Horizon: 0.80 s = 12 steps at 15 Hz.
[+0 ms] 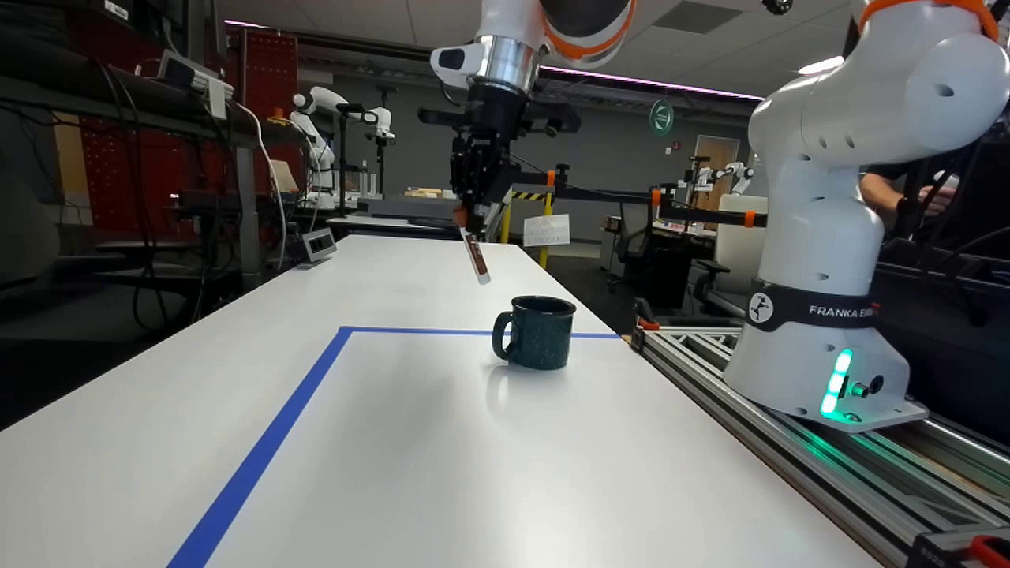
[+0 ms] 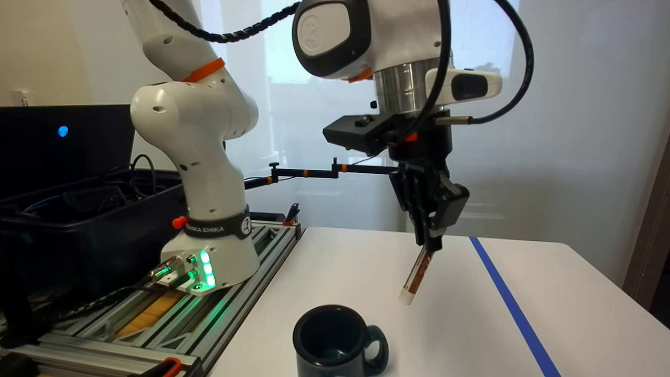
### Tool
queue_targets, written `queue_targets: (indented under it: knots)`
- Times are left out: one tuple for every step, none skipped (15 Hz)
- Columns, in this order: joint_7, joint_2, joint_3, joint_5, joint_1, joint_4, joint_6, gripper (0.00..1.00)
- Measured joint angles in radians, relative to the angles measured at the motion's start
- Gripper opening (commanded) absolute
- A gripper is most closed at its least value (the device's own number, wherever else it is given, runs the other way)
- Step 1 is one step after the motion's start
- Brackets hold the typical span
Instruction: Put the marker onto the table
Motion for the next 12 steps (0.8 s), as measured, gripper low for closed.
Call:
queue_targets:
  knots:
    - [-0.011, 0.019, -0.006, 0.007, 0.006, -0.002, 0.017, 0.05]
    - [-0.026, 0.039, -0.012, 0.017, 0.012, -0.002, 0.03, 0.05]
    - [-0.044, 0.06, -0.018, 0.03, 0.02, -0.002, 0.045, 0.05]
    - [-0.066, 0.082, -0.024, 0.044, 0.027, -0.001, 0.058, 0.05]
    - [-0.088, 0.103, -0.028, 0.059, 0.034, -0.001, 0.066, 0.05]
    - [-0.114, 0.125, -0.03, 0.075, 0.038, 0.0, 0.073, 0.05]
    - [-0.14, 0.147, -0.032, 0.091, 0.04, 0.001, 0.08, 0.05]
    - [-0.165, 0.17, -0.032, 0.106, 0.041, 0.004, 0.084, 0.05]
    - [-0.188, 0.193, -0.033, 0.118, 0.041, 0.008, 0.09, 0.05]
    - [-0.205, 0.218, -0.033, 0.125, 0.041, 0.014, 0.095, 0.05]
    - [-0.219, 0.245, -0.031, 0.127, 0.04, 0.023, 0.1, 0.05]
    - [-0.228, 0.273, -0.026, 0.127, 0.038, 0.034, 0.106, 0.05]
